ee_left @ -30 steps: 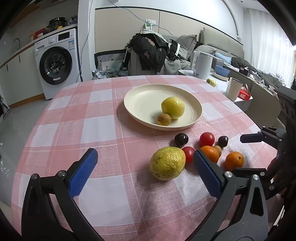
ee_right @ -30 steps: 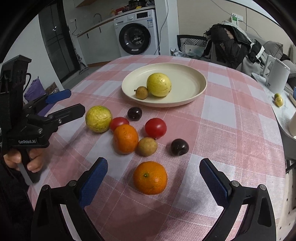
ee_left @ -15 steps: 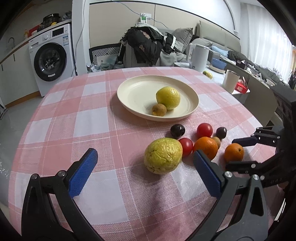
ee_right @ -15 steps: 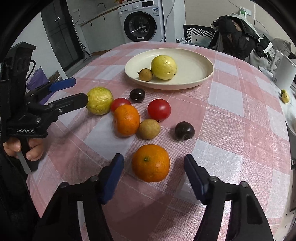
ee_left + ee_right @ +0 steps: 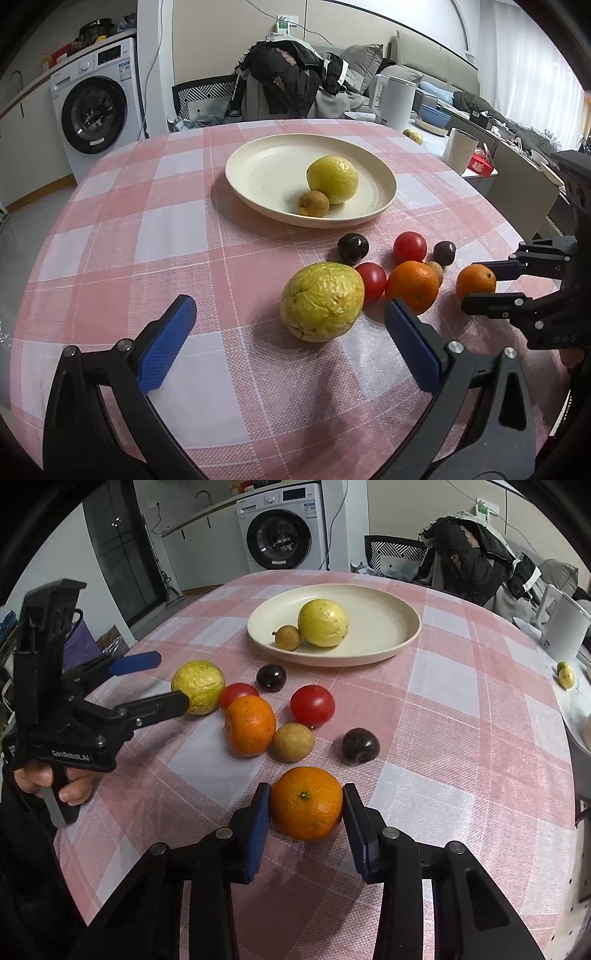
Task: Organize fruits
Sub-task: 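Grasp the mandarin with the right gripper while the left gripper grasps the wrinkled yellow fruit, then lift and carry the mandarin and wrinkled yellow fruit over the cream plate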
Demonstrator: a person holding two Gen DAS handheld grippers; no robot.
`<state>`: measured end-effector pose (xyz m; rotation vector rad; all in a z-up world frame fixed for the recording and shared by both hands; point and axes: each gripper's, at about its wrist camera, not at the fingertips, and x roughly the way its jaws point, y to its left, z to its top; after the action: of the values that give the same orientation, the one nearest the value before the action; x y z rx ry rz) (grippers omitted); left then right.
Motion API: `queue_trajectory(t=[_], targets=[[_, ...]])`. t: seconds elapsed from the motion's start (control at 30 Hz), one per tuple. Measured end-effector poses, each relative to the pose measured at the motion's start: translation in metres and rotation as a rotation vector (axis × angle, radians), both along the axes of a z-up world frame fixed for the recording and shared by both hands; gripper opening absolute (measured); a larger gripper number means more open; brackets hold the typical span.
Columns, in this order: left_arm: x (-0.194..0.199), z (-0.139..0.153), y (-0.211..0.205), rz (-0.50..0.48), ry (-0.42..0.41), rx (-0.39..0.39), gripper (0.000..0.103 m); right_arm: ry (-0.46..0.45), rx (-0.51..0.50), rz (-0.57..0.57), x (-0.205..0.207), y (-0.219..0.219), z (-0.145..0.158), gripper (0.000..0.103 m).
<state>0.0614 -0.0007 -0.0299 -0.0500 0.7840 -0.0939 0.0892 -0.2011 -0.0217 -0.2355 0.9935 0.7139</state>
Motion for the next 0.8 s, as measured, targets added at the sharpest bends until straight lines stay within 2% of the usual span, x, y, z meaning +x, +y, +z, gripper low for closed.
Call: queue_trajectory(t=[0.2,0.4,0.47,0.5,0.8], targets=[[0.009,-0.007,0.003,-0.004,0.051,-0.020,0.085,-0.019,0.037,-0.004,0.000,-0.001,0.007,0.039],[0.014,-0.011,0.003,-0.037,0.068,-0.059,0.068,-0.019,0.043,-0.007,0.000,0.001,0.008,0.039],[0.014,-0.012,0.001,-0.055,0.070,-0.072,0.051,-0.020,0.042,-0.007,0.000,0.002,0.007,0.039],[0.015,-0.011,0.000,-0.066,0.068,-0.075,0.046,-0.021,0.045,-0.008,0.001,0.002,0.008,0.039],[0.010,-0.007,-0.004,-0.056,0.035,-0.035,0.045,-0.026,0.051,-0.014,0.001,0.001,0.008,0.039]])
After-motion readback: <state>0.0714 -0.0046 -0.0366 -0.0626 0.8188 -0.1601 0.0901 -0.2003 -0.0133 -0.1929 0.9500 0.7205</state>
